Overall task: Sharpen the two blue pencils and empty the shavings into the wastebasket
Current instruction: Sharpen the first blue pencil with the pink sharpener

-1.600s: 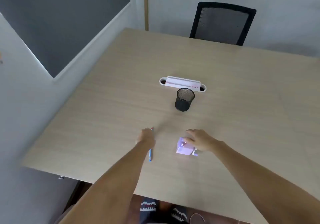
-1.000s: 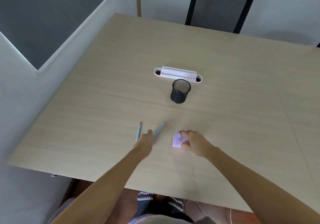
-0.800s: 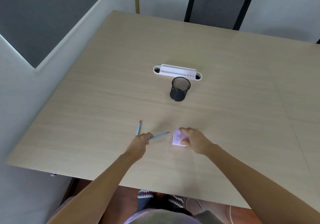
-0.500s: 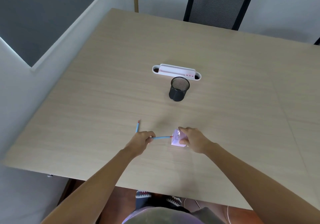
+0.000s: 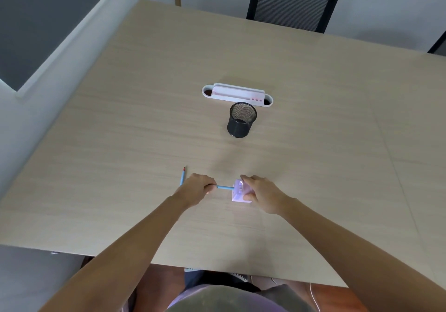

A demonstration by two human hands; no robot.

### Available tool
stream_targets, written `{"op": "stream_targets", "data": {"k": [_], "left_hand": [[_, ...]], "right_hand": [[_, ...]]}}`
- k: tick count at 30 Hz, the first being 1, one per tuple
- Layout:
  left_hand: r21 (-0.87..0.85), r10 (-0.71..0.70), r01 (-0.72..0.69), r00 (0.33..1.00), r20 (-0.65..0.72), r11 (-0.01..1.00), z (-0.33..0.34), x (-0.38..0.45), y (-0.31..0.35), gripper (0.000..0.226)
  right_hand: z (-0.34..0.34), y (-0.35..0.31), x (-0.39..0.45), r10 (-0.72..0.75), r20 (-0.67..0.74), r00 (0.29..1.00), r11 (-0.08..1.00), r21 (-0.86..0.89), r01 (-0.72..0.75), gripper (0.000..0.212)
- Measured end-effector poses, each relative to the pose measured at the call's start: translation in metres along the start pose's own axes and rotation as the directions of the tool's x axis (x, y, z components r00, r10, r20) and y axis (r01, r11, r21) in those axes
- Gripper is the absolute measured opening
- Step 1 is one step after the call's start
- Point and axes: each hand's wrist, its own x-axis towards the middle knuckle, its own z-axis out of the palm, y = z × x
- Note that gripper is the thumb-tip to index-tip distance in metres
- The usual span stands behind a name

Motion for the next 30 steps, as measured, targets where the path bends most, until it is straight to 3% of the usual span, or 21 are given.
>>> {"op": "stream_targets", "data": {"k": [11,18,19,21,24,26,30], "left_hand": [[0.096,0.066,-0.064,0.998,-0.017,0.993,0.015,0.008,0.015,0.018],[0.165,-0.020,0.003,0.995,0.102,0.986,0.010,0.007,0.024,0.017],[0.235,-0.026,-0.002,0.993,0.117,0.972,0.010,0.007,0.029,0.026],[0.332,-0.009,-0.034,0.992,0.128,0.943,0.012,0.005,0.040,0.072],[0.473,0.193,-0.192,0.980,0.046,0.860,0.017,0.009,0.069,0.105],[0.581,0.232,-0.222,0.971,0.059,0.783,0.029,0.021,0.087,0.102],[0.669,0.038,-0.076,0.997,0.072,0.739,0.057,0.043,0.108,0.057]], "right_hand": [[0.006,0.002,0.001,0.013,-0.010,1.000,0.999,-0.038,-0.013,0.055],[-0.001,0.002,-0.003,-0.011,0.033,0.999,0.999,0.054,0.009,0.058],[-0.002,0.003,-0.008,-0.022,0.001,1.000,0.997,0.076,0.022,0.059],[0.000,0.007,-0.020,0.028,-0.144,0.989,0.982,0.188,-0.001,0.057],[0.006,0.023,-0.043,0.196,-0.393,0.899,0.956,0.279,-0.087,0.041],[0.016,0.035,-0.051,0.205,-0.374,0.905,0.963,0.240,-0.119,0.029],[0.033,0.037,-0.038,0.220,-0.203,0.954,0.964,0.195,-0.181,0.013]]}}
